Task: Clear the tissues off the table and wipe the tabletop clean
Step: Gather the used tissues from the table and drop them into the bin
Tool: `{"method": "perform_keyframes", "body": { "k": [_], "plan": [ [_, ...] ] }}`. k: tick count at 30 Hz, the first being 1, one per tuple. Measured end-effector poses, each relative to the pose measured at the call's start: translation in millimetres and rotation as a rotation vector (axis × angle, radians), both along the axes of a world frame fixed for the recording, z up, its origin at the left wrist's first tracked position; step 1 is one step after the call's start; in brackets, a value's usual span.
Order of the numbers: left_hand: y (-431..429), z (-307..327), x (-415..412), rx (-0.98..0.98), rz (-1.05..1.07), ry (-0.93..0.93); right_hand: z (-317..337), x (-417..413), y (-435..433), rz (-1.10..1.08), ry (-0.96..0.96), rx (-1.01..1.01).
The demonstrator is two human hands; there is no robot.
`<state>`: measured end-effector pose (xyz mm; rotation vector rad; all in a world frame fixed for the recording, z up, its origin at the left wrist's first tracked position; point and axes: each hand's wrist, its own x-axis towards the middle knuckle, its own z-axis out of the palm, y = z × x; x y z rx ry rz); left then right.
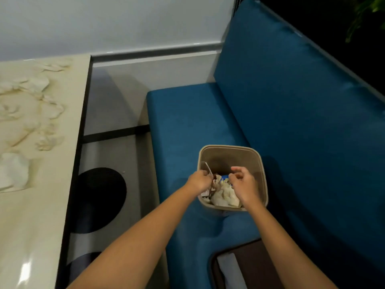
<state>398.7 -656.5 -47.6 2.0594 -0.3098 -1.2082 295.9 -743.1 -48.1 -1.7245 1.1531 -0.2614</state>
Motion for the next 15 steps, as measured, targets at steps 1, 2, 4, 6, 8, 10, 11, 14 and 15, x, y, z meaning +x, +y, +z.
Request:
{"method": "perform_keyframes", "body": {
  "k": [1,2,4,6,8,10,11,14,15],
  "plan": [
    [7,1,4,-0.018,0.018,-0.008,2,6,4,0.011,-0.011,0.003],
    [15,1,8,-0.035,0.042,-0.010,2,11,7,0.025,-0.017,0.004],
    [33,2,17,-0.062,0.107,-0.030,4,25,18,0.061,-0.042,0.005],
    [57,4,27,-0.087,0.182,-0.058,8,41,33,0.126,-0.058,-0.017],
    [79,10,35,-0.104,0.237,-0.083,13,56,48,0.175,-0.092,-0.022],
    [109,19,43,-0.109,0.293,-0.123,17,72,67,0.232,-0.123,-0.009],
    [124,24,47,-0.111,0.319,-0.147,19,81,77,0.268,-0.130,-0.014],
    [174,41,56,-0.101,0.395,-0.221,29,103,111,0.375,-0.159,-0.032],
    [192,46,59,-0.096,0.426,-0.255,32,111,125,0.417,-0.168,-0.029]
  ]
}}
